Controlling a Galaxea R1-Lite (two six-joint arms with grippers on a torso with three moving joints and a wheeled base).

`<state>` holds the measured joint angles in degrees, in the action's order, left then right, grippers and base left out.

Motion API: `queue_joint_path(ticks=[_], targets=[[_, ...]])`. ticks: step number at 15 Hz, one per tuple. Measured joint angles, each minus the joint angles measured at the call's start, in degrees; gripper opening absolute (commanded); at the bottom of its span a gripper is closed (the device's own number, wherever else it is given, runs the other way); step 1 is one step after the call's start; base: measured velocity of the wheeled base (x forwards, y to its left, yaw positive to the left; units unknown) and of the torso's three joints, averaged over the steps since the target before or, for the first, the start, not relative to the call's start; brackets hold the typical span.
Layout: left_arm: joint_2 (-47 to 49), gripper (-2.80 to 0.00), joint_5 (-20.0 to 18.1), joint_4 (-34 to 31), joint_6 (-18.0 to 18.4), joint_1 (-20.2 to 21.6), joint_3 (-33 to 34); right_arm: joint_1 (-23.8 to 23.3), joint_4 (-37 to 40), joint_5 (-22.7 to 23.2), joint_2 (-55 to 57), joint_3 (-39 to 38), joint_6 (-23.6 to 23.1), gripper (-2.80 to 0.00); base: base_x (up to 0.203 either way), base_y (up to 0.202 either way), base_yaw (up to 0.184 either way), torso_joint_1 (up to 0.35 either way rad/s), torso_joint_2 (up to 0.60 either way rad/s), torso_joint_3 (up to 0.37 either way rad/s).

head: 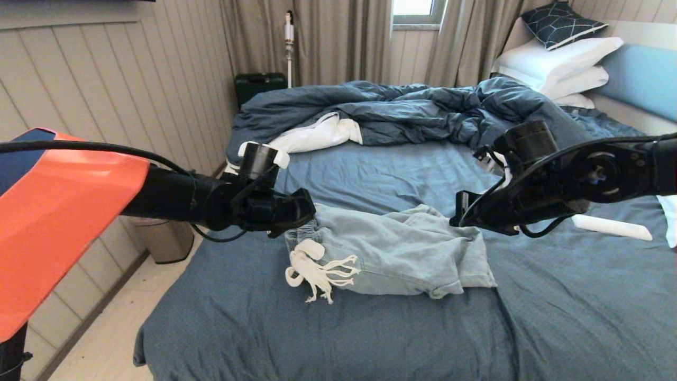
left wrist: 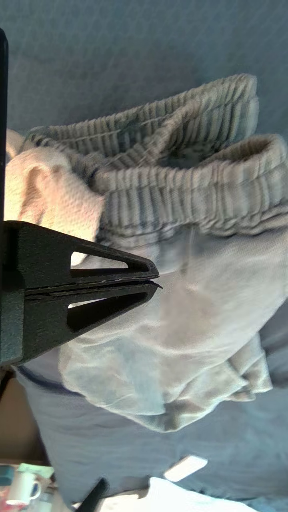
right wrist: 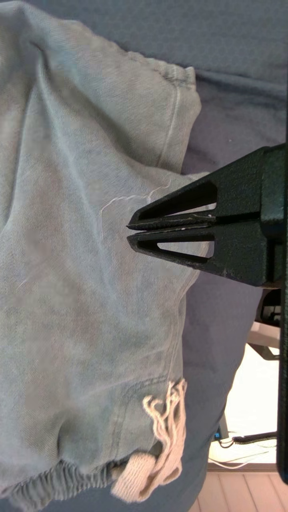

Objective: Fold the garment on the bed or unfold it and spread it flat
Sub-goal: Unford the blue shorts

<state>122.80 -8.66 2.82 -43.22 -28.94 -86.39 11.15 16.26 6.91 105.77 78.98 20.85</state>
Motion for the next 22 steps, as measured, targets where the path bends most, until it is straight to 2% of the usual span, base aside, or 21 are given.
queue_joint_path(ticks=[1,4,12,19,20,22], targets=[[0.64,0.00,0.14,-1.71,0.01,0.19,-1.50,-0.02,-0.12,0.01,-0.27,-0.66,0.02,-2.80,0.000,0.000,0.000,0.000,0.00,0.000],[2.77,0.00,0.12,-4.13,0.35,1.82,-6.19,0.04,-0.26,0.09,-1.15,-2.48,0.04,-2.80,0.000,0.000,0.000,0.000,0.00,0.000],[9.42,0.00,-0.13,-4.20,0.68,4.52,-11.13,-0.02,-0.34,0.13,-1.47,-3.76,0.03,-2.80,0.000,0.000,0.000,0.000,0.00,0.000],[13.11,0.00,-1.03,-5.27,1.10,3.58,-15.36,-0.09,-3.25,0.06,0.13,-4.24,0.25,-2.80,0.000,0.000,0.000,0.000,0.00,0.000],[13.25,-2.80,-1.10,-6.20,1.01,2.90,-15.94,-0.07,-3.36,0.06,0.24,-4.56,0.29,-2.80,0.000,0.000,0.000,0.000,0.00,0.000],[13.22,-2.80,-1.21,-6.56,1.07,1.90,-16.32,-0.22,-3.54,0.05,0.32,-4.86,0.30,-2.80,0.000,0.000,0.000,0.000,0.00,0.000]])
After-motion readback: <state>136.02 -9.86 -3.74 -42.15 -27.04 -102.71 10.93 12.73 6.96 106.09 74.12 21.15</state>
